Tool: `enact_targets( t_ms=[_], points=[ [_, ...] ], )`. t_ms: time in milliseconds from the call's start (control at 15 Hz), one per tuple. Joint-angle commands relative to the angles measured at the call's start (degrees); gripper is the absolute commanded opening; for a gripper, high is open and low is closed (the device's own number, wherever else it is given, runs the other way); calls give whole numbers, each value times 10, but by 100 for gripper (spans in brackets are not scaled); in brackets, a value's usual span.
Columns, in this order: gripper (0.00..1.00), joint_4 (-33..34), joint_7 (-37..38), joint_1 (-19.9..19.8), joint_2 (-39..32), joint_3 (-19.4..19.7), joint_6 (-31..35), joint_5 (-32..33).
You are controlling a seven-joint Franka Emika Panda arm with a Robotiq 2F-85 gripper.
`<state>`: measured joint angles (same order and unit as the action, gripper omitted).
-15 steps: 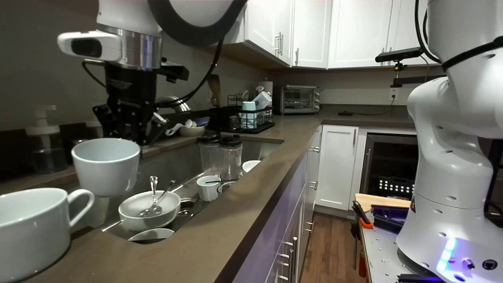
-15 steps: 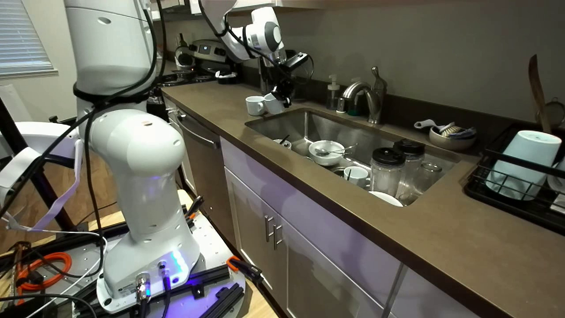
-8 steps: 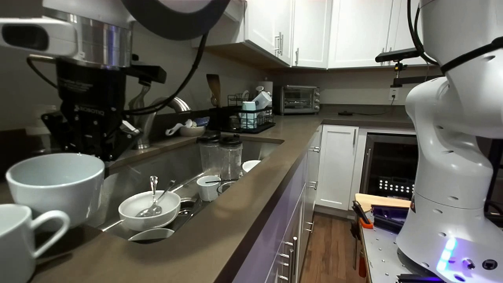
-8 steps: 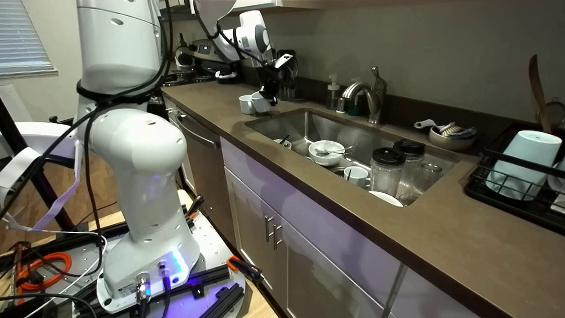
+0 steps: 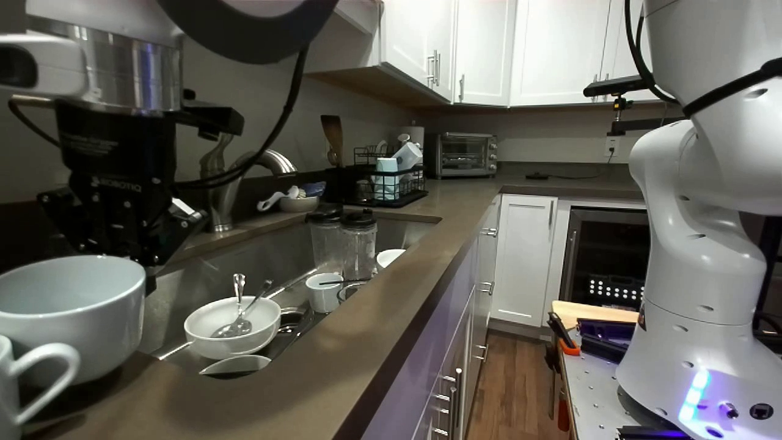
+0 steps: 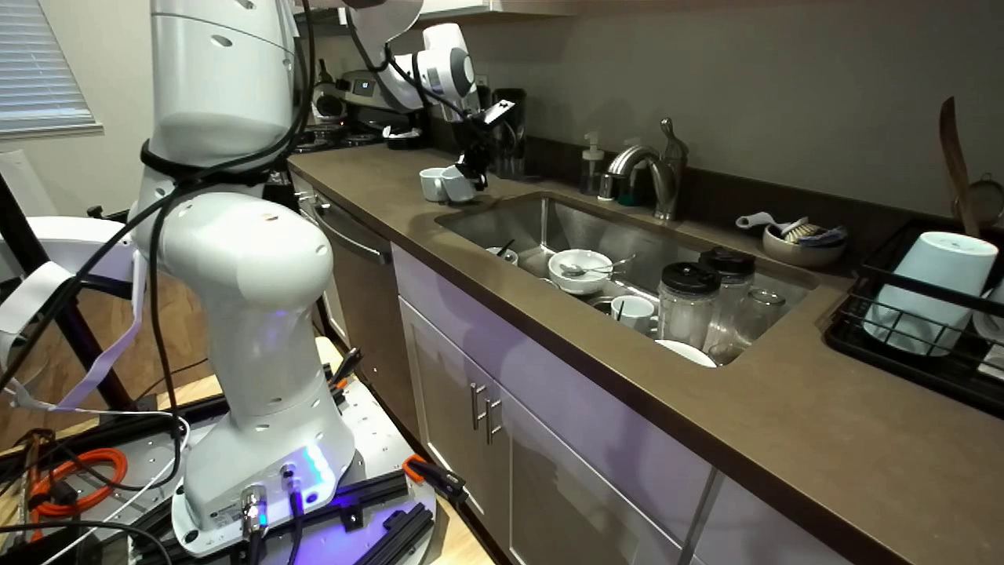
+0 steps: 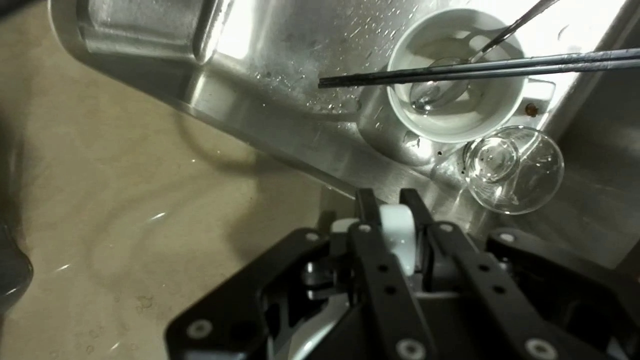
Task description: Pick up the white mug on the right side of the counter, pour the liquid out of the mug into the sink, place the mug on the left side of the counter
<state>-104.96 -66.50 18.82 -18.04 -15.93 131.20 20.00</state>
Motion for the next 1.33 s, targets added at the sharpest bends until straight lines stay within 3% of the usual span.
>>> enact_targets(
  t_ms=[0, 733, 867, 1267],
  points=[
    [4, 46, 18, 9, -27, 0, -39, 16],
    [4, 120, 7, 14, -79, -1, -86, 7],
    [10, 128, 4, 13, -83, -1, -94, 4],
    [6, 148, -3, 8, -96, -1, -122, -7]
  ],
)
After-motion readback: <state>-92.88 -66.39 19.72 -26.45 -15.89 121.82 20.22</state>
